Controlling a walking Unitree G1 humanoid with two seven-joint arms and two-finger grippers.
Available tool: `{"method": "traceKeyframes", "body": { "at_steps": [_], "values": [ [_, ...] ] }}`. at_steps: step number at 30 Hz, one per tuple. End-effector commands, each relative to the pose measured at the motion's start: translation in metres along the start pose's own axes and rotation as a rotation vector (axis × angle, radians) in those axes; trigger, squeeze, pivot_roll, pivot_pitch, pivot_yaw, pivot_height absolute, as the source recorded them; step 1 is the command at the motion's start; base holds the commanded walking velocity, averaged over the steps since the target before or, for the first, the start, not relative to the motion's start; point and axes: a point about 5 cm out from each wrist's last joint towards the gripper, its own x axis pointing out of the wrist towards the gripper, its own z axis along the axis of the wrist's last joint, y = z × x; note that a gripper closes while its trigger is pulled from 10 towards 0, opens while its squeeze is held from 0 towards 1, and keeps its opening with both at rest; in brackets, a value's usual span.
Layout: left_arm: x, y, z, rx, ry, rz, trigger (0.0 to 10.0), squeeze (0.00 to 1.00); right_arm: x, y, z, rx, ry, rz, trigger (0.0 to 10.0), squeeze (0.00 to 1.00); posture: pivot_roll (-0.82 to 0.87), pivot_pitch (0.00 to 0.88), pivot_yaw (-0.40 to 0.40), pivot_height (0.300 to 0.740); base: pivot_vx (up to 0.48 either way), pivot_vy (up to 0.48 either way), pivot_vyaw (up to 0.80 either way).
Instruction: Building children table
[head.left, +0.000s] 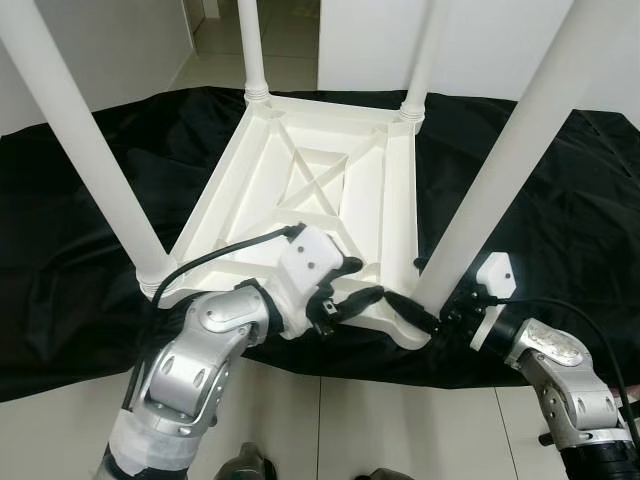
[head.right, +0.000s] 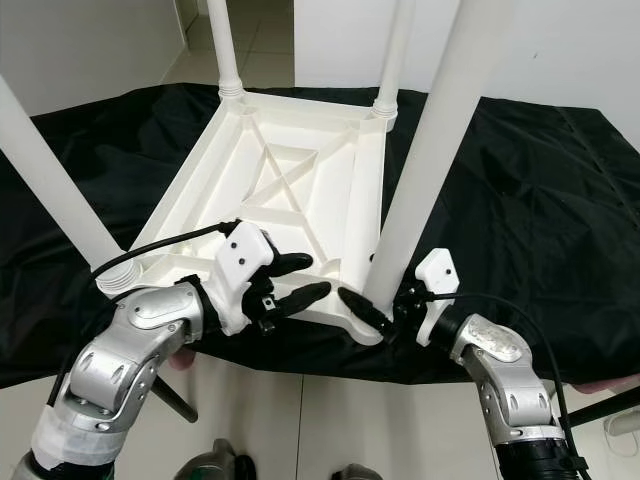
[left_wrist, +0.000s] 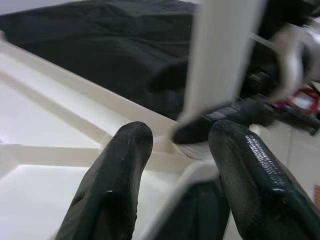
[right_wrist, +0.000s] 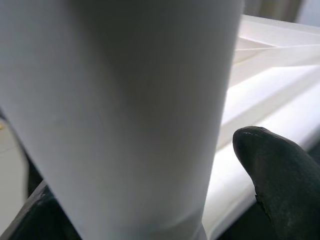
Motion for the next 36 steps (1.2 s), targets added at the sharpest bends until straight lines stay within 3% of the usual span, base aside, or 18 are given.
{"method": "traceKeyframes", "body": {
  "at_steps": [1, 2, 6, 12, 21, 24, 30, 36],
  "values": [
    [0.003, 0.009, 0.0, 0.01, 0.004, 0.192, 10.0, 0.0, -0.003, -0.01, 0.001, -0.022, 0.006, -0.068, 10.0, 0.0, 0.01, 0.027, 0.006, 0.74, 0.0, 0.0, 0.0],
    [0.003, 0.009, 0.0, 0.01, 0.004, 0.192, 10.0, 0.0, -0.003, -0.01, 0.001, -0.022, 0.006, -0.068, 10.0, 0.0, 0.01, 0.027, 0.006, 0.74, 0.0, 0.0, 0.0],
    [0.01, 0.01, 0.002, 0.031, 0.001, 0.195, 10.0, 0.0, -0.003, -0.037, 0.007, -0.038, -0.031, -0.252, 10.0, 0.0, 0.0, 0.032, 0.008, 0.74, 0.0, 0.0, 0.0],
    [0.013, 0.015, 0.006, 0.019, -0.009, 0.236, 10.0, 0.0, -0.01, -0.059, 0.009, -0.061, -0.03, -0.401, 10.0, 0.0, 0.0, 0.045, 0.001, 0.74, 0.0, 0.0, 0.0],
    [0.014, 0.023, 0.006, -0.029, -0.012, 0.301, 10.0, 0.0, -0.014, -0.071, 0.007, -0.052, -0.014, -0.53, 10.0, 0.0, 0.01, 0.037, 0.0, 0.74, 0.0, 0.0, 0.0],
    [0.013, 0.026, 0.007, -0.044, -0.014, 0.314, 10.0, 0.0, -0.009, -0.067, 0.009, -0.036, -0.047, -0.535, 10.0, 0.0, 0.01, 0.037, 0.0, 0.74, 0.0, 0.0, 0.0],
    [0.011, 0.019, 0.004, -0.006, -0.013, 0.259, 10.0, 0.0, 0.001, -0.051, 0.007, -0.036, -0.063, -0.387, 10.0, 0.0, 0.02, 0.026, 0.003, 0.74, 0.0, 0.0, 0.0],
    [0.016, 0.011, 0.0, 0.007, 0.01, 0.203, 10.0, 0.0, 0.003, -0.052, 0.004, -0.067, -0.035, -0.335, 10.0, 0.0, 0.01, 0.018, 0.012, 0.74, 0.0, 0.0, 0.0]
  ]
}}
